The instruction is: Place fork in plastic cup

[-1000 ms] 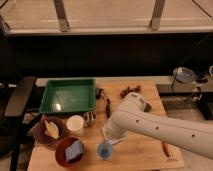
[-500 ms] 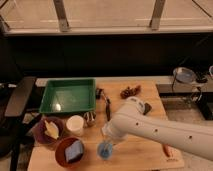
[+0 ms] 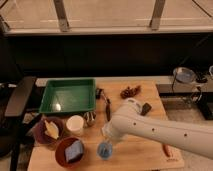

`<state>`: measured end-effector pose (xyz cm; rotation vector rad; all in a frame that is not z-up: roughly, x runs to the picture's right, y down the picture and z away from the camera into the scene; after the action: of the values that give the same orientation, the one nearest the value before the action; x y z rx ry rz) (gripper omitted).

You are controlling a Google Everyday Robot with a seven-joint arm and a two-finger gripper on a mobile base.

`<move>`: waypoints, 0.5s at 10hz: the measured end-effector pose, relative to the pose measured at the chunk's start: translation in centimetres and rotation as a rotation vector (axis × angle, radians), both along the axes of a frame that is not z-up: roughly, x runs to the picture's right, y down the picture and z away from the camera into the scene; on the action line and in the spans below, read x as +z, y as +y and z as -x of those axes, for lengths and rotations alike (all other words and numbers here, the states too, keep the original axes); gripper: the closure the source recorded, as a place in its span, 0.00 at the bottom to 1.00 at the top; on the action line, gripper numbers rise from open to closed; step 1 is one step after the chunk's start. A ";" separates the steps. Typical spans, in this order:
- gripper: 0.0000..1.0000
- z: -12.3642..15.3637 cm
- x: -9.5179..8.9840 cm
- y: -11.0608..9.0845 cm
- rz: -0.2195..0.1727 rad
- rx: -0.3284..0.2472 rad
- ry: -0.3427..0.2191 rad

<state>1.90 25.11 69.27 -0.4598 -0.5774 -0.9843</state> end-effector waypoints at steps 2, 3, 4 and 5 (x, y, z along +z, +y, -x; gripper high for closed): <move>0.39 0.0 0.2 0.3 0.012 0.004 0.000; 0.32 0.1 0.3 0.5 0.017 0.004 -0.002; 0.28 0.1 0.3 0.8 0.024 0.004 -0.004; 0.28 0.2 0.3 0.9 0.027 0.004 -0.005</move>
<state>1.71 26.04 69.58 -0.4802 -0.5966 -0.9750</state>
